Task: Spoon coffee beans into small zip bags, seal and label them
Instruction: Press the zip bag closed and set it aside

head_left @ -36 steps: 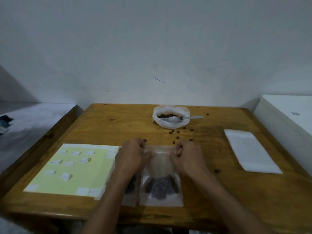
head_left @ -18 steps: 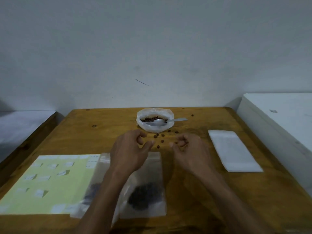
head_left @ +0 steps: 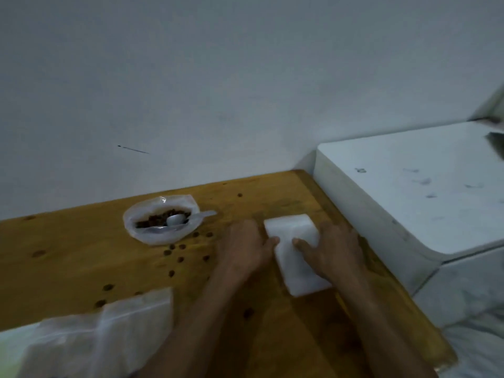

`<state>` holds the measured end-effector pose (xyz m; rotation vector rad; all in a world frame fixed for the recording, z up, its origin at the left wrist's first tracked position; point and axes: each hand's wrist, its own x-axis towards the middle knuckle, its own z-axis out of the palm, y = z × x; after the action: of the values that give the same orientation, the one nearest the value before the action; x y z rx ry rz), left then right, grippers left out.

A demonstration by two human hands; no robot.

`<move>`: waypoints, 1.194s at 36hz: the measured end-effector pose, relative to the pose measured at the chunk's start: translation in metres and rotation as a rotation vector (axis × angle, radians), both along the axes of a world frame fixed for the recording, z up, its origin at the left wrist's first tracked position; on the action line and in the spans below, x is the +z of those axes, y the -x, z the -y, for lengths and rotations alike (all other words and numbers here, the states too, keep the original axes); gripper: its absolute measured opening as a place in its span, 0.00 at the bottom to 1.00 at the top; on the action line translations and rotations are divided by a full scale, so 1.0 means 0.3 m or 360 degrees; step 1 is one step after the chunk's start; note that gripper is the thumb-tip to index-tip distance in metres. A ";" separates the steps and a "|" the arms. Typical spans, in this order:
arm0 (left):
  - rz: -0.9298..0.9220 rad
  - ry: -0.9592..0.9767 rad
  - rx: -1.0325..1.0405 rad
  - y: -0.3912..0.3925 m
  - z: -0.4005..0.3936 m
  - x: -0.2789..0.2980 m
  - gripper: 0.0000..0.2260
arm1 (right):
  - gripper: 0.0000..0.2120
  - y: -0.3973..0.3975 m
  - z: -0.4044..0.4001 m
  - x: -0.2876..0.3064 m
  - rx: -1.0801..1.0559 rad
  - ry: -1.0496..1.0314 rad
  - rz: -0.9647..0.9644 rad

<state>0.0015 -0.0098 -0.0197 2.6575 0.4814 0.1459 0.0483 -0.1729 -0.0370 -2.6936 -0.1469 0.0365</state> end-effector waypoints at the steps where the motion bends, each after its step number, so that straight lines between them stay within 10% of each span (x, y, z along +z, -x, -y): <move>1: -0.0036 0.0007 0.0011 -0.024 0.007 -0.017 0.17 | 0.34 0.000 -0.001 -0.001 -0.0001 -0.0024 -0.0002; 29: 0.0367 0.0658 0.0241 -0.059 0.069 -0.046 0.13 | 0.32 0.025 -0.017 -0.005 -0.0077 -0.0304 0.0024; 43: 0.0065 0.0188 0.0243 -0.088 0.078 -0.070 0.18 | 0.27 0.030 -0.014 -0.003 -0.0164 -0.0628 0.0136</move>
<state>0.0280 -0.0333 -0.0407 2.4969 0.6587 0.2106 0.0393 -0.1686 -0.0379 -2.3051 -0.0352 -0.1268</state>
